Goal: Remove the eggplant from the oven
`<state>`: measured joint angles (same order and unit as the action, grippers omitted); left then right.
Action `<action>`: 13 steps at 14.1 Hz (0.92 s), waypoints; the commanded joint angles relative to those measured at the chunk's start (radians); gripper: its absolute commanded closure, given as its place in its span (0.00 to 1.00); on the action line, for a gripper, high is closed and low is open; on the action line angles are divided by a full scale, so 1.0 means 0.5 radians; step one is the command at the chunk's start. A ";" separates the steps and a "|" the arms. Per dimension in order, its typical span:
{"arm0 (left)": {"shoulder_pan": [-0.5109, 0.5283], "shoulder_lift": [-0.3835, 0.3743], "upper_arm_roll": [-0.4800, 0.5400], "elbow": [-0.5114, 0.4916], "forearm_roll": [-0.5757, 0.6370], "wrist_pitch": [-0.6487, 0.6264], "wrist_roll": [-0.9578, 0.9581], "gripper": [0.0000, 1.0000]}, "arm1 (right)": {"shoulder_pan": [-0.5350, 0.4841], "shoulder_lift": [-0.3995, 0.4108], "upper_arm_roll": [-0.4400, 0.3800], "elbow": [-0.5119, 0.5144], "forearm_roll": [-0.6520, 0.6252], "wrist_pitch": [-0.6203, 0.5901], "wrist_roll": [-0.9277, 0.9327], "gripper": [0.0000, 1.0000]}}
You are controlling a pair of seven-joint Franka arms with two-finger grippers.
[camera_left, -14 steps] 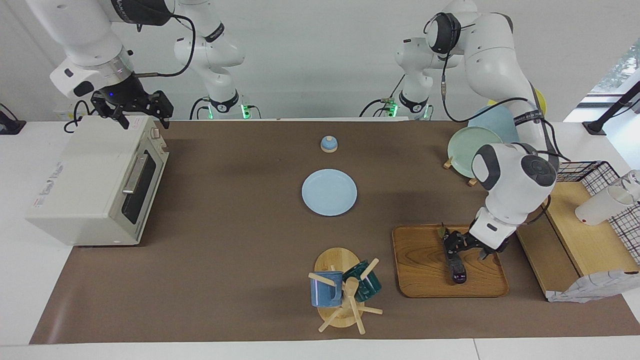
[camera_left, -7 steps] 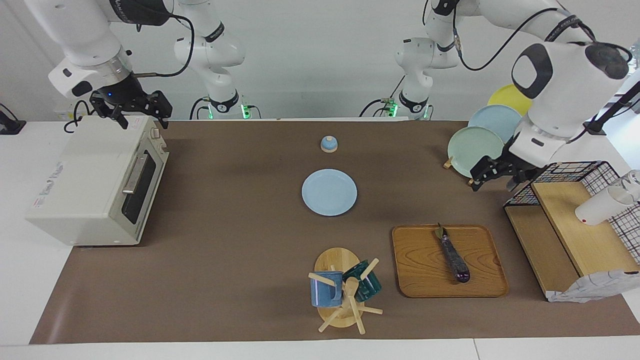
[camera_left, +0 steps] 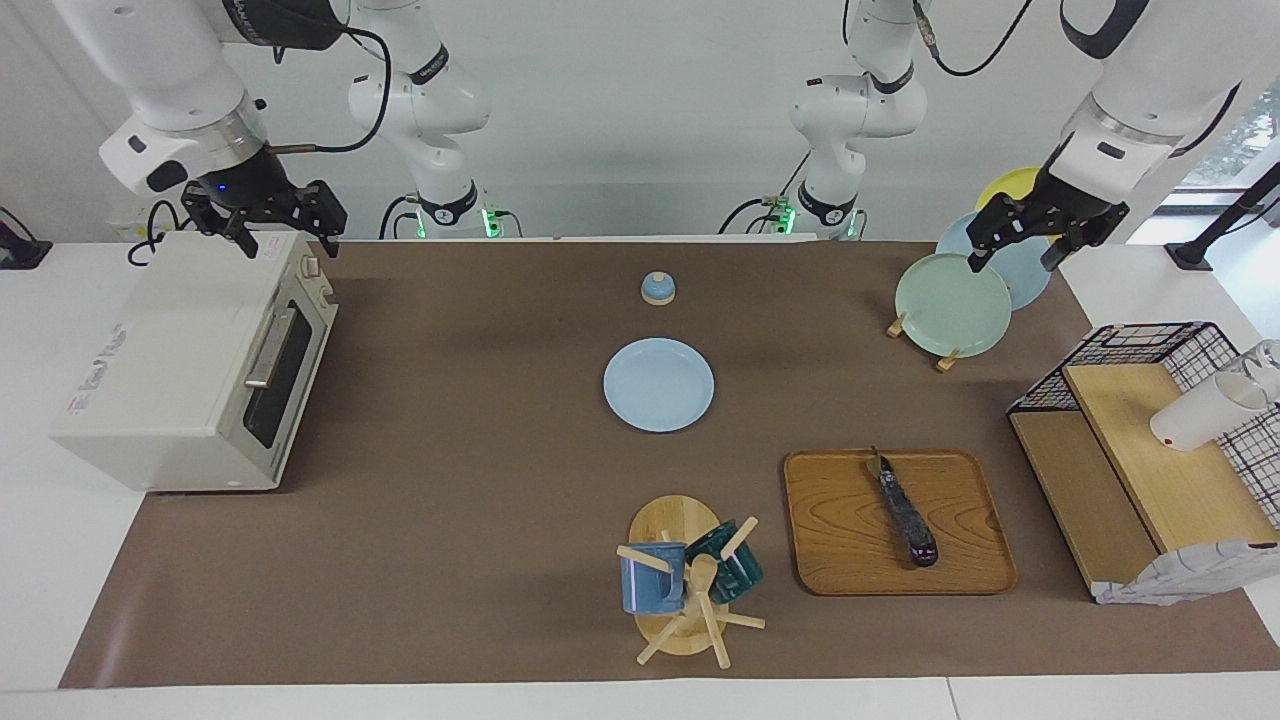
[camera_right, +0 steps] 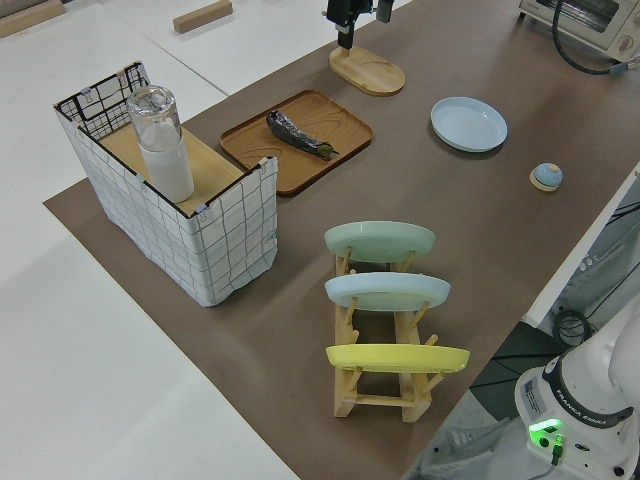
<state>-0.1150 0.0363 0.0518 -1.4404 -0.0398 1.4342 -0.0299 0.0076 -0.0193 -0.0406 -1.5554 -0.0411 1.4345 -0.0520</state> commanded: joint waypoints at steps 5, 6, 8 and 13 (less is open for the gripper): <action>-0.031 -0.235 0.001 -0.448 0.046 0.126 -0.044 0.00 | -0.009 -0.017 0.005 -0.006 0.052 0.018 0.033 0.00; -0.028 -0.232 0.001 -0.445 0.046 0.114 -0.041 0.00 | -0.009 -0.017 0.005 -0.006 0.052 0.018 0.033 0.00; 0.000 -0.214 -0.015 -0.399 0.043 0.104 -0.032 0.00 | -0.009 -0.017 0.005 -0.006 0.052 0.018 0.033 0.00; 0.108 -0.177 -0.181 -0.338 0.037 0.080 -0.041 0.00 | -0.006 -0.017 0.005 -0.006 0.052 0.015 0.030 0.00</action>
<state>-0.0459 -0.0471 -0.0443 -1.6094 -0.0380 1.4639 -0.0381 0.0076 -0.0192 -0.0405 -1.5554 -0.0411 1.4345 -0.0520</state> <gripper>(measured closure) 0.000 0.000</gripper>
